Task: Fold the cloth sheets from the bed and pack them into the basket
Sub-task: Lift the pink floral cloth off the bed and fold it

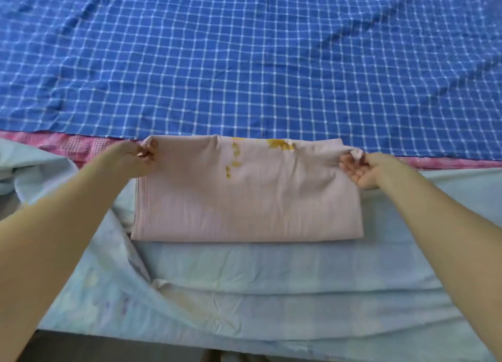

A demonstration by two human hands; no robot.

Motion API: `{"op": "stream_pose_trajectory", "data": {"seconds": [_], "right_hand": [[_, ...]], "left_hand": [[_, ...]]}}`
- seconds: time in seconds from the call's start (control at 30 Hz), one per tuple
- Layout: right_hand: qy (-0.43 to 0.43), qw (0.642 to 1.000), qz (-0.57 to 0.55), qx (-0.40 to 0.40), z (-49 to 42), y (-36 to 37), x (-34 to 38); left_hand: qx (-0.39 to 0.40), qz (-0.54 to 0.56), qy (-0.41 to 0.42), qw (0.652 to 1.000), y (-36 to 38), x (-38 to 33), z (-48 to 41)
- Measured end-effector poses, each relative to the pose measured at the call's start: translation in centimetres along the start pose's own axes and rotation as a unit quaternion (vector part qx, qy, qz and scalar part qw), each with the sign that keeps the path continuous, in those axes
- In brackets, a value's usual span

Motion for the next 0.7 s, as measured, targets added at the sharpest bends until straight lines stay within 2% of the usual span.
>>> {"op": "stream_pose_trajectory", "data": {"seconds": [0.1,0.2,0.27,0.3,0.33,0.37,0.4,0.43,0.47,0.5,0.53,0.57,0.6,0.7], "right_hand": [[-0.012,1.000,-0.023,-0.003,-1.8,1.5,-1.0],[-0.035,0.998,-0.051,-0.007,-3.5,1.2,-1.4],[-0.061,0.998,-0.026,-0.001,-4.2,0.5,-1.7],[-0.094,0.994,0.043,-0.023,-4.5,-0.4,-2.0],[-0.146,0.976,0.146,-0.064,-4.7,-1.6,-2.3],[-0.199,0.938,0.261,-0.113,-4.5,-2.8,-2.7],[-0.235,0.898,0.346,-0.137,-3.9,-3.7,-3.5],[-0.249,0.877,0.391,-0.131,-3.7,-4.3,-4.6],[-0.247,0.878,0.399,-0.097,-3.4,-4.5,-5.7],[-0.236,0.886,0.394,-0.058,-3.3,-4.6,-6.8],[-0.230,0.893,0.386,-0.026,-3.2,-4.4,-7.5],[-0.223,0.902,0.369,0.000,-2.8,-4.3,-7.9],[-0.211,0.916,0.339,0.024,-2.4,-4.1,-7.8],[-0.182,0.947,0.243,0.105,0.0,-3.1,-6.5]], "left_hand": [[0.040,0.024,0.017,0.999,1.6,1.1,0.0],[0.021,0.074,0.021,0.997,1.9,1.3,-1.1],[0.017,0.027,0.080,0.996,1.9,2.1,-0.4],[-0.003,-0.050,0.142,0.989,1.9,2.5,0.3],[-0.040,-0.163,0.239,0.956,1.9,3.0,1.1],[-0.080,-0.287,0.351,0.888,2.1,3.8,2.1],[-0.099,-0.407,0.461,0.783,2.6,5.3,3.3],[-0.078,-0.500,0.545,0.669,3.6,7.4,4.2],[-0.044,-0.571,0.589,0.569,4.7,9.8,4.9],[-0.013,-0.630,0.604,0.487,6.0,12.3,5.1],[0.008,-0.685,0.587,0.431,7.1,14.5,4.6],[0.022,-0.727,0.558,0.400,8.2,16.4,4.3],[0.028,-0.749,0.538,0.386,9.1,17.8,4.0],[0.018,-0.804,0.466,0.370,10.3,20.4,2.6]]}}
Point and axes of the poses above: each hand's wrist, its own z-axis away from the middle knuckle, its own y-axis out of the palm, x = y × z, the point moved 4 cm from there along -z, towards the middle knuckle, and after that the axes turned 7 degrees about -y, right-handed, at the moved point
